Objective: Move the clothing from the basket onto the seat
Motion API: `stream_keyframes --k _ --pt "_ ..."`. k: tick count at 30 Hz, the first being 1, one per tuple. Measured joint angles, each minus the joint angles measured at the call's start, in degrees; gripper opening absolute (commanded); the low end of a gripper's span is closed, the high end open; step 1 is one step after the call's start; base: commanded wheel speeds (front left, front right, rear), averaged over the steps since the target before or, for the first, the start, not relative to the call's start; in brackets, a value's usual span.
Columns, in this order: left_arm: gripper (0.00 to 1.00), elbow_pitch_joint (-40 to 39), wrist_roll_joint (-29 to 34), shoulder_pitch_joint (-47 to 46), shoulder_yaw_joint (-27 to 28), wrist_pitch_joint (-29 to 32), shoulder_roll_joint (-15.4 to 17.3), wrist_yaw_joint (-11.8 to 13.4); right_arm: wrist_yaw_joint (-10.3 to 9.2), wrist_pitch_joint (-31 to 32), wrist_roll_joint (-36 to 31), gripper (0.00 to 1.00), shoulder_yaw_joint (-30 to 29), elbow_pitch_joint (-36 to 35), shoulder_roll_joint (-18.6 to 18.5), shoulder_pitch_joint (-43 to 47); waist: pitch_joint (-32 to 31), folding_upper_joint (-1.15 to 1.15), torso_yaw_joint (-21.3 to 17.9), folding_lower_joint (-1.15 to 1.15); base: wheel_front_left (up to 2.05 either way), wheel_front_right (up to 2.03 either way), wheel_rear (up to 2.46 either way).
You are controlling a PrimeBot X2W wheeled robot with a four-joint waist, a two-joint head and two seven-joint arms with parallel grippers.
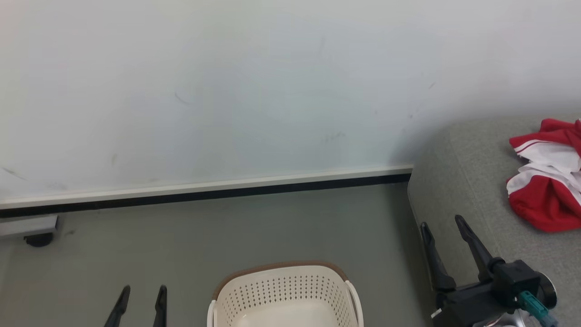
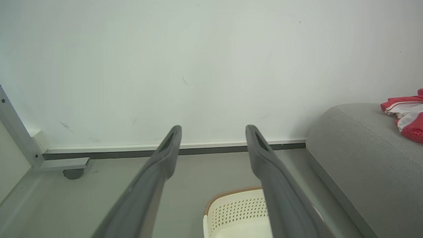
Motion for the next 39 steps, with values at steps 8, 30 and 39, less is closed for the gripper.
stream_keyframes --k 8,30,39 --pt "1.0 0.8 1.8 6.7 4.1 0.0 -2.6 -3.7 0.0 0.0 -0.4 1.0 -0.4 -1.8 0.4 5.6 -3.2 0.01 -0.2 0.01 0.0 0.0 0.0" --pt "1.0 2.9 9.3 9.0 10.7 0.0 -8.4 -9.9 0.0 0.0 -0.4 1.0 -1.0 -2.6 1.7 9.0 -3.6 0.01 -1.2 0.02 0.0 0.0 0.0" --pt "1.0 3.6 10.9 9.0 11.8 0.0 -9.9 -11.1 0.0 0.0 -0.3 1.0 -0.6 -2.3 1.8 9.8 -3.8 0.01 -1.1 0.02 0.0 0.0 0.0"
